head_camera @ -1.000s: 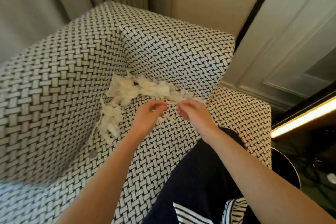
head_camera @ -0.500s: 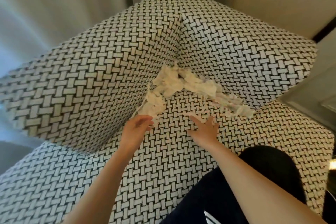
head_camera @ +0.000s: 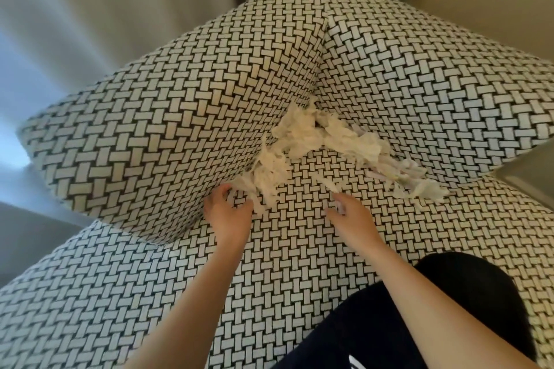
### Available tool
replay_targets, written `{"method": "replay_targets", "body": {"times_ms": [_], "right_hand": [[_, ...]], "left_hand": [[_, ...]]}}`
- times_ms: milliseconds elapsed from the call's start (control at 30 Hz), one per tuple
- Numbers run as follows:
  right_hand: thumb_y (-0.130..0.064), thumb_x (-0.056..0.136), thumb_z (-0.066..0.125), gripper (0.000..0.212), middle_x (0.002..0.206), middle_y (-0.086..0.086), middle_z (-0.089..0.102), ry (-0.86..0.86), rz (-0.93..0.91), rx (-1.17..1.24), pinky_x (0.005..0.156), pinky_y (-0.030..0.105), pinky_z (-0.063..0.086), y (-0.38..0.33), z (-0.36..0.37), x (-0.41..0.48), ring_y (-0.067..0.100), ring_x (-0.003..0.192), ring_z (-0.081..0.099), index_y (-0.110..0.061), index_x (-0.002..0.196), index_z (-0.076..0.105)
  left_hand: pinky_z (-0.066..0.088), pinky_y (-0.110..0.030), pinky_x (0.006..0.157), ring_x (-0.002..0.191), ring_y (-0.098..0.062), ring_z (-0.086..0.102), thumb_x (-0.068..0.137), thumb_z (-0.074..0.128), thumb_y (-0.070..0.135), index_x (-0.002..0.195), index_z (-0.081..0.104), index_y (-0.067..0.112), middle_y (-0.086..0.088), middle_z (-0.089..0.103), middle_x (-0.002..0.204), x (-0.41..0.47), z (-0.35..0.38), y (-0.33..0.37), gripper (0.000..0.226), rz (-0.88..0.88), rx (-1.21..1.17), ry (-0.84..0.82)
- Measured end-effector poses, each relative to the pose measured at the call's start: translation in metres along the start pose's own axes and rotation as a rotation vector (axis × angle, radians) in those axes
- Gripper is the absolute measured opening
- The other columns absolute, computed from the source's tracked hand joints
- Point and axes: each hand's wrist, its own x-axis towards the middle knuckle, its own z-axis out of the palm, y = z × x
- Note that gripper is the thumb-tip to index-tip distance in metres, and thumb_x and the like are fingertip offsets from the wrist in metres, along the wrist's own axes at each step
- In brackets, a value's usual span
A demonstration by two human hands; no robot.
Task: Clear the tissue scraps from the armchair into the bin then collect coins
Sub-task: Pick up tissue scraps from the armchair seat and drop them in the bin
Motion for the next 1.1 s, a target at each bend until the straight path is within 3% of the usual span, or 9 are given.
{"method": "replay_targets", "body": {"times_ms": [100,167,300,433,533,667,867,1000,1100], "right_hand": [[-0.018,0.096,0.052,0.035,0.115,0.006,0.062,0.036,-0.007,0.138,0.051,0.005,0.038,-0.005,-0.002,-0.004,0.006,0.064,0.054,-0.010,0.130,0.056],[-0.019,0.096,0.051,0.029,0.095,-0.001,0.065,0.063,-0.015,0.179,0.042,0.008,0.034,-0.006,-0.005,-0.004,0.007,0.056,0.047,-0.012,0.122,0.062],[-0.019,0.096,0.052,0.027,0.084,-0.006,0.063,0.074,-0.015,0.228,0.053,0.022,0.042,-0.011,-0.013,-0.011,0.017,0.065,0.054,-0.012,0.117,0.065],[-0.020,0.096,0.052,0.025,0.085,-0.014,0.060,0.064,-0.010,0.223,0.085,0.041,0.050,-0.016,-0.018,-0.020,0.030,0.096,0.062,-0.013,0.116,0.065],[-0.021,0.095,0.053,0.025,0.088,-0.011,0.062,0.057,-0.002,0.223,0.078,0.035,0.052,-0.015,-0.020,-0.023,0.028,0.092,0.063,-0.014,0.115,0.066],[-0.022,0.095,0.053,0.025,0.090,-0.007,0.063,0.058,0.019,0.249,0.090,0.043,0.047,-0.014,-0.023,-0.028,0.032,0.102,0.060,-0.014,0.114,0.066],[-0.021,0.095,0.052,0.025,0.093,-0.005,0.064,0.050,0.035,0.293,0.092,0.043,0.046,-0.015,-0.024,-0.033,0.033,0.104,0.059,-0.013,0.116,0.065],[-0.021,0.095,0.053,0.025,0.093,-0.004,0.065,0.045,0.025,0.307,0.092,0.043,0.046,-0.016,-0.023,-0.033,0.033,0.104,0.059,-0.013,0.115,0.066],[-0.021,0.095,0.053,0.024,0.095,-0.004,0.066,0.047,0.024,0.309,0.091,0.044,0.046,-0.015,-0.024,-0.032,0.033,0.103,0.060,-0.013,0.114,0.066]], "left_hand": [[0.029,-0.050,0.109,0.132,-0.027,0.030,0.075,0.071,0.025,0.133,0.042,0.018,-0.006,0.041,0.139,0.015,0.011,-0.002,0.065,-0.033,0.123,-0.071],[0.026,-0.049,0.111,0.134,-0.028,0.026,0.075,0.070,0.032,0.140,0.033,0.018,-0.006,0.037,0.143,0.020,0.020,-0.001,0.076,-0.051,0.196,-0.151],[0.022,-0.044,0.112,0.136,-0.031,0.022,0.081,0.063,0.033,0.140,0.031,0.013,-0.008,0.036,0.145,0.019,0.034,0.002,0.070,-0.020,0.422,-0.145],[0.027,-0.038,0.109,0.129,-0.030,0.033,0.090,0.054,0.025,0.127,0.047,0.009,-0.011,0.045,0.136,0.022,0.041,0.000,0.041,0.140,0.430,-0.113],[0.031,-0.029,0.097,0.114,-0.025,0.045,0.091,0.053,0.017,0.116,0.056,0.011,-0.008,0.057,0.119,0.023,0.044,-0.001,0.026,0.250,0.443,-0.081],[0.042,-0.022,0.079,0.089,-0.013,0.056,0.089,0.061,0.010,0.103,0.067,0.007,-0.004,0.065,0.101,0.015,0.034,0.015,0.016,0.157,0.178,-0.065],[0.045,-0.018,0.080,0.073,0.001,0.055,0.083,0.069,0.012,0.085,0.070,0.016,0.009,0.063,0.081,0.004,0.028,0.028,0.005,0.099,-0.051,-0.118],[0.049,-0.023,0.077,0.079,-0.007,0.056,0.084,0.067,0.011,0.088,0.065,0.017,0.010,0.059,0.080,0.002,0.026,0.030,0.008,0.098,-0.150,0.010],[0.052,-0.025,0.076,0.080,-0.010,0.057,0.083,0.069,0.012,0.105,0.060,0.015,0.004,0.060,0.091,0.009,0.026,0.031,0.024,0.125,-0.203,0.071]]}}
